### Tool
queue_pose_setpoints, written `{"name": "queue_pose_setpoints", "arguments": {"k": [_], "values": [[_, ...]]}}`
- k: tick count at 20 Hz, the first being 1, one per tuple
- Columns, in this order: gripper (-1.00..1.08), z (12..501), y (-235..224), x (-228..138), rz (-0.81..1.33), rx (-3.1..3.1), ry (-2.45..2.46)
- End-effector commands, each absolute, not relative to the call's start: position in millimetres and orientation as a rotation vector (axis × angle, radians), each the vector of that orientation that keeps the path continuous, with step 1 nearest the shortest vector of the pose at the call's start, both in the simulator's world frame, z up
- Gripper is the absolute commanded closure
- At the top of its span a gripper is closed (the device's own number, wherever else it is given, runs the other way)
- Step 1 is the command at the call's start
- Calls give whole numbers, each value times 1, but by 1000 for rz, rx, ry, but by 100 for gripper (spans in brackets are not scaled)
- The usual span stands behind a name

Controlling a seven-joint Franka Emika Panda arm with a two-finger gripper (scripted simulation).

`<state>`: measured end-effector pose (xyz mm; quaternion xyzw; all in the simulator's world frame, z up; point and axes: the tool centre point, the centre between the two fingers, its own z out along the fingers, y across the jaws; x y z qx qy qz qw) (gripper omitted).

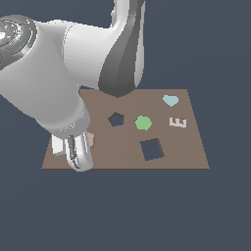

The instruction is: Insert a designated object into the corresponding slot on a board.

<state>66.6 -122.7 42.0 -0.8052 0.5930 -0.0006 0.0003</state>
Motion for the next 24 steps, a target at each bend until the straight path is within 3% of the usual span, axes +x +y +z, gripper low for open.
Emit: {"name": "queue_pose_setpoints", "arguments": {"k": [1, 4, 5, 24], "values": [[-92, 34, -123, 66, 0, -2528, 1866], [-92, 30, -123, 66, 0, -2527, 1867], [108, 30, -123, 66, 0, -2527, 1867], [108, 33, -121, 64, 1, -2526, 1868]]}}
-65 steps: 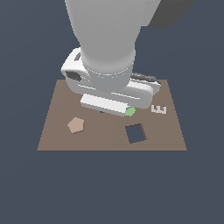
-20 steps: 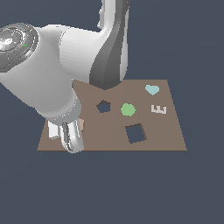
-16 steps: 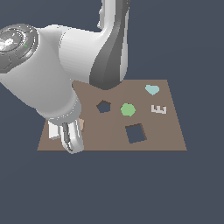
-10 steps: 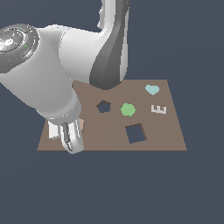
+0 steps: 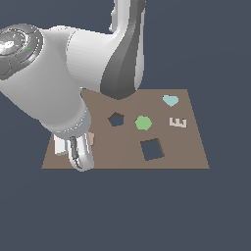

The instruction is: Insert a designated object into the corresponding slot on a board.

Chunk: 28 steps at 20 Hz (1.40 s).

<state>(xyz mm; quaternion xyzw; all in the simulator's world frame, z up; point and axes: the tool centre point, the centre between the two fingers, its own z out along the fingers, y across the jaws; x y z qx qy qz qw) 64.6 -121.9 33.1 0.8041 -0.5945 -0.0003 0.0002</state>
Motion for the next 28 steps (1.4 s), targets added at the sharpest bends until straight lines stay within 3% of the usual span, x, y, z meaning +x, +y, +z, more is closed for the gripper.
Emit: {"name": "queue_pose_setpoints", "arguments": {"k": [1, 28], "values": [[108, 33, -120, 63, -1, 2526, -1868], [108, 40, -35, -15, 3, 2473, -1941]]}}
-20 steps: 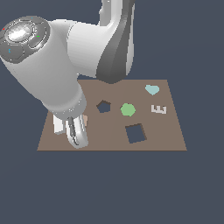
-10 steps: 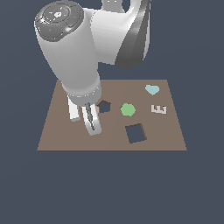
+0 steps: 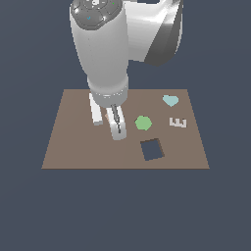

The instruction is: Insert a designated object into the corresponding slot on a board.

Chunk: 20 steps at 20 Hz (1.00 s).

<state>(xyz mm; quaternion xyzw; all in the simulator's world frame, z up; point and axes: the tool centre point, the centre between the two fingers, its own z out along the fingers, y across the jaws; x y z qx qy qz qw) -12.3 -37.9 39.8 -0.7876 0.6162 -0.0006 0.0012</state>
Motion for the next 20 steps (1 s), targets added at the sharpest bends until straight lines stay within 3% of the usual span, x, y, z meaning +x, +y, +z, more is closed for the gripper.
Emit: {"name": "queue_pose_setpoints", "arguments": {"k": [1, 12, 13, 20], "values": [[108, 40, -34, -16, -3, -2468, 1939], [108, 30, -31, -17, -3, -2466, 1940], [-92, 30, -31, -17, -3, -2466, 1940], [-92, 30, -31, -17, -3, -2466, 1940]]}}
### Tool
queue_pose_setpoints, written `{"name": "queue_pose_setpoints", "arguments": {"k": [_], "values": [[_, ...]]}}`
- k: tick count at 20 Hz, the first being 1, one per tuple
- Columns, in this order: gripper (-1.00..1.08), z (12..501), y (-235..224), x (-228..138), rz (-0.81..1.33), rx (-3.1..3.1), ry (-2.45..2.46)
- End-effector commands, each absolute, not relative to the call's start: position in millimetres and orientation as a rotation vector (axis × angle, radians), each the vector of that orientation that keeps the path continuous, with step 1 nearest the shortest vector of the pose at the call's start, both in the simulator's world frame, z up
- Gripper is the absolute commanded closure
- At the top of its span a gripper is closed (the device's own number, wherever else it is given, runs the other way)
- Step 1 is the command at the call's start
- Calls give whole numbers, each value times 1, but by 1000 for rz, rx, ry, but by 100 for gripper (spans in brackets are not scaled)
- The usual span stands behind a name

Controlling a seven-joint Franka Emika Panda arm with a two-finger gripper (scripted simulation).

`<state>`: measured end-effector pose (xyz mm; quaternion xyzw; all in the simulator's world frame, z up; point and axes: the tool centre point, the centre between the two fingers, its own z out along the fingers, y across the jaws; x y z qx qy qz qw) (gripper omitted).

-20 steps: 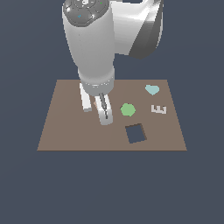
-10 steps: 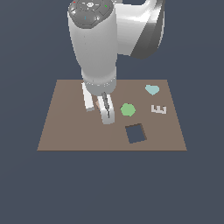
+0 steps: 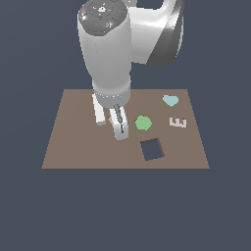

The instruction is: Insert a designated object into the corresponding slot on a board.

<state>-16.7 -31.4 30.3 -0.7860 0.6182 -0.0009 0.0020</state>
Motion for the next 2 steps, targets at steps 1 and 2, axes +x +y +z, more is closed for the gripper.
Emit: {"name": "queue_pose_setpoints", "arguments": {"k": [1, 2], "values": [[-92, 30, -31, -17, -3, -2466, 1940], [-92, 30, -31, -17, -3, -2466, 1940]]}}
